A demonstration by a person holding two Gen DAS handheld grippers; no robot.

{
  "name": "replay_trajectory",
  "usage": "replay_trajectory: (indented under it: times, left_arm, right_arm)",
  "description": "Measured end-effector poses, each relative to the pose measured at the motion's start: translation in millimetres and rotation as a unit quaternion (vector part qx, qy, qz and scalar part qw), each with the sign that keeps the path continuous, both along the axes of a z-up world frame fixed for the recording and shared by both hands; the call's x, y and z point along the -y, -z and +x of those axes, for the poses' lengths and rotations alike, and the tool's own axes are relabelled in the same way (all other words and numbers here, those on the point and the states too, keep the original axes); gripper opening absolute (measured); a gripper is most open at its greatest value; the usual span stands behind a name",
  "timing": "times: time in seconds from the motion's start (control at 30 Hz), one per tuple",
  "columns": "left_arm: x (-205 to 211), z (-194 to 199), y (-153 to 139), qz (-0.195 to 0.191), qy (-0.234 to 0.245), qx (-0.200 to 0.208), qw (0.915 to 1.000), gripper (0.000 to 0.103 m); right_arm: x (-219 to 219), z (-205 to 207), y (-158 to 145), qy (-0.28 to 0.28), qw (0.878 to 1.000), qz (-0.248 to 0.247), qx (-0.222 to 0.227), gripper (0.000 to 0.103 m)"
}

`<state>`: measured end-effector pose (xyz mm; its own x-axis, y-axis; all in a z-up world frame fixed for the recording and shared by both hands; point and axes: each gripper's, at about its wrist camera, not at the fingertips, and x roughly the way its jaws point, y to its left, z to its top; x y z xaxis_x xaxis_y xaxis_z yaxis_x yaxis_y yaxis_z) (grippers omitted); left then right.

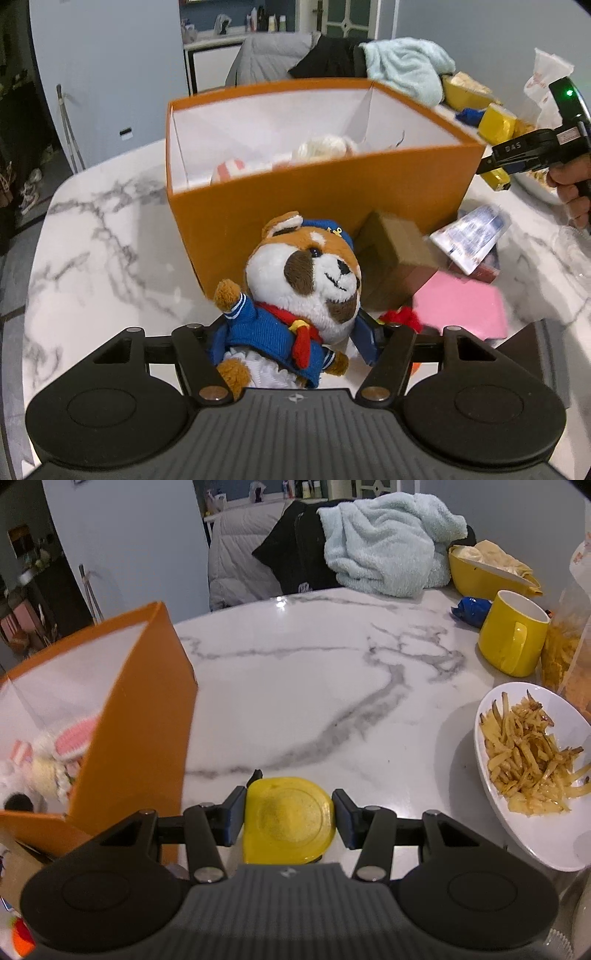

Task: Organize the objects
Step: 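Carry the dog plush and tape measure over the orange box with both tools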

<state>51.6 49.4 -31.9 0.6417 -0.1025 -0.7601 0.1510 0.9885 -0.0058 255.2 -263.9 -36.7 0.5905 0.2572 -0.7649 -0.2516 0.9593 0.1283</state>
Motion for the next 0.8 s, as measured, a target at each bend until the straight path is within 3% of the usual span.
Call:
replay_trajectory:
  times: [0.37, 0.8]
  left_arm:
    - [3, -6, -35, -0.033, 0.002, 0.050, 0.9982, 0.075]
    - [18, 12, -82, -0.039, 0.002, 0.119, 0.9921, 0.075]
  right_arm:
    - [-3, -13, -37, -0.001, 0.998, 0.043, 0.043, 0.052]
    - [-29, -39, -88, -0.021, 0.989, 0.076, 0.127, 0.052]
